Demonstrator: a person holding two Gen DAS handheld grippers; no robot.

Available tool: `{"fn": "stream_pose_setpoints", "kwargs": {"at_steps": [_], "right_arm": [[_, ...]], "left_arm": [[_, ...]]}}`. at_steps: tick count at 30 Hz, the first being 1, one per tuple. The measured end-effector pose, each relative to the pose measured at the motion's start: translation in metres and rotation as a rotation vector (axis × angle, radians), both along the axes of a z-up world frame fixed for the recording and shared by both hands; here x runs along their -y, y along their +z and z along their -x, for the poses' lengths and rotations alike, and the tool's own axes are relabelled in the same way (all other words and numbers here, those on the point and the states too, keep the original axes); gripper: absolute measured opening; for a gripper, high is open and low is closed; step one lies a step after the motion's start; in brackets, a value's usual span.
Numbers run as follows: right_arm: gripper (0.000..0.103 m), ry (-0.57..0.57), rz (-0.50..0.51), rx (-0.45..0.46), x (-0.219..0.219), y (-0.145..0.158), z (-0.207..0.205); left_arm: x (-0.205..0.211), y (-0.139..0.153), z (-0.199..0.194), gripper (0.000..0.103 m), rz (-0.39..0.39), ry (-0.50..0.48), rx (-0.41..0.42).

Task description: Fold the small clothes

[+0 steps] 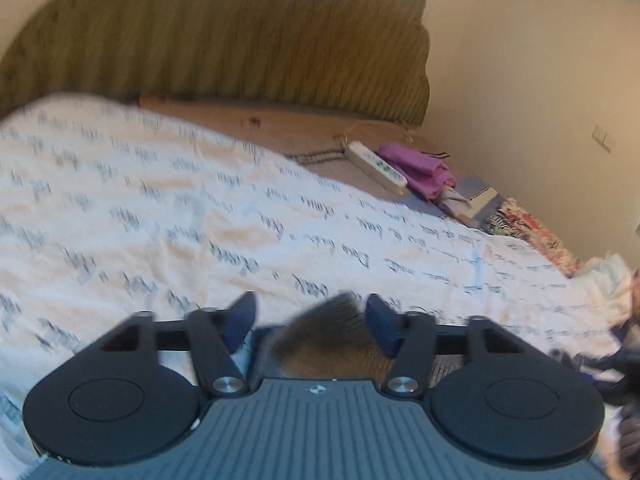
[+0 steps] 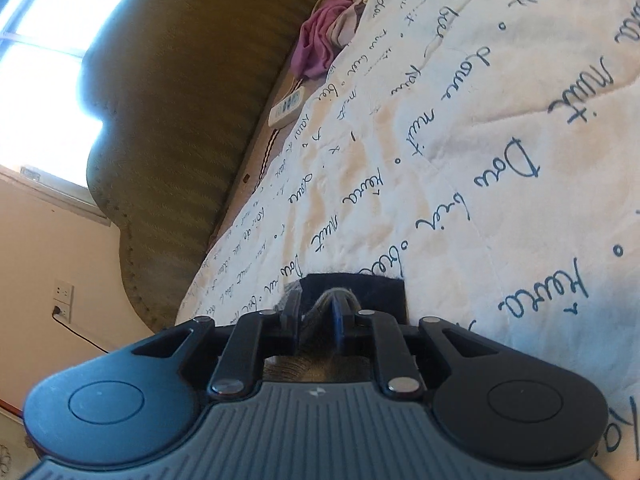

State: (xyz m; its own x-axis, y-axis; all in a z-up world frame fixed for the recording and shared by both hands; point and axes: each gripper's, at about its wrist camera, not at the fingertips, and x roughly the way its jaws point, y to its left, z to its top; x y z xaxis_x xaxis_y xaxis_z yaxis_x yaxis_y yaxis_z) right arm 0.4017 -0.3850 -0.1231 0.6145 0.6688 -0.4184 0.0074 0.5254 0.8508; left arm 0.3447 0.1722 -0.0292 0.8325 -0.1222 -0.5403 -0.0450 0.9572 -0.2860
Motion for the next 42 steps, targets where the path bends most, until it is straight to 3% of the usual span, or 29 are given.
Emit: {"fn": "stream_pose_setpoints", "kwargs": {"at_steps": [3,7,13,14,15,17,18,19,22,28,30,33,37,38,39,42], "right_arm": [[0.072,-0.029,0.035,0.048,0.004,0.01,0.001],[0.076,0.027,0.175,0.095,-0.01,0.021,-0.008],[0.075,0.202,0.412,0.137,-0.068,0.028,-0.029],[0.073,0.218,0.446,0.135,-0.075,0.027,-0.033],[0.068,0.231,0.48,0.132,-0.082,0.024,-0.035],[0.024,0.267,0.526,0.116,-0.092,0.02,-0.04],[0.016,0.282,0.542,0.119,-0.096,0.019,-0.04],[0.013,0.29,0.558,0.135,-0.098,0.02,-0.039],[0.006,0.268,0.567,0.166,-0.097,0.024,-0.034],[0.006,0.117,0.422,0.241,-0.061,0.046,-0.028],[0.006,0.071,0.408,0.212,-0.052,0.038,-0.033],[0.005,0.051,0.476,0.13,-0.053,0.014,-0.042],[0.005,0.015,0.432,0.096,-0.05,-0.004,-0.039],[0.006,0.009,0.412,0.085,-0.048,-0.004,-0.039],[0.006,0.004,0.391,0.073,-0.046,-0.001,-0.037],[0.007,-0.004,0.397,0.109,-0.043,0.018,-0.023]], "left_arm": [[0.006,0.005,0.0,0.07,-0.085,-0.037,0.021],[0.022,-0.002,-0.01,0.07,-0.193,-0.087,-0.003],[0.048,-0.023,-0.031,0.066,-0.265,-0.135,-0.07],[0.051,-0.027,-0.035,0.064,-0.273,-0.145,-0.089],[0.054,-0.032,-0.04,0.055,-0.283,-0.161,-0.114],[0.06,-0.04,-0.046,0.033,-0.313,-0.186,-0.151],[0.063,-0.046,-0.048,0.012,-0.339,-0.191,-0.165],[0.066,-0.049,-0.049,0.005,-0.367,-0.193,-0.169],[0.068,-0.048,-0.044,0.004,-0.404,-0.181,-0.12],[0.052,-0.012,-0.032,0.004,-0.336,-0.101,0.014],[0.048,-0.017,-0.041,0.004,-0.342,-0.074,-0.028],[0.047,-0.037,-0.051,0.004,-0.366,-0.044,-0.106],[0.042,-0.049,-0.055,0.009,-0.354,-0.028,-0.152],[0.042,-0.048,-0.053,0.011,-0.356,-0.02,-0.152],[0.04,-0.044,-0.048,0.024,-0.349,-0.016,-0.141],[0.039,-0.023,-0.025,0.027,-0.332,-0.007,-0.057]]}}
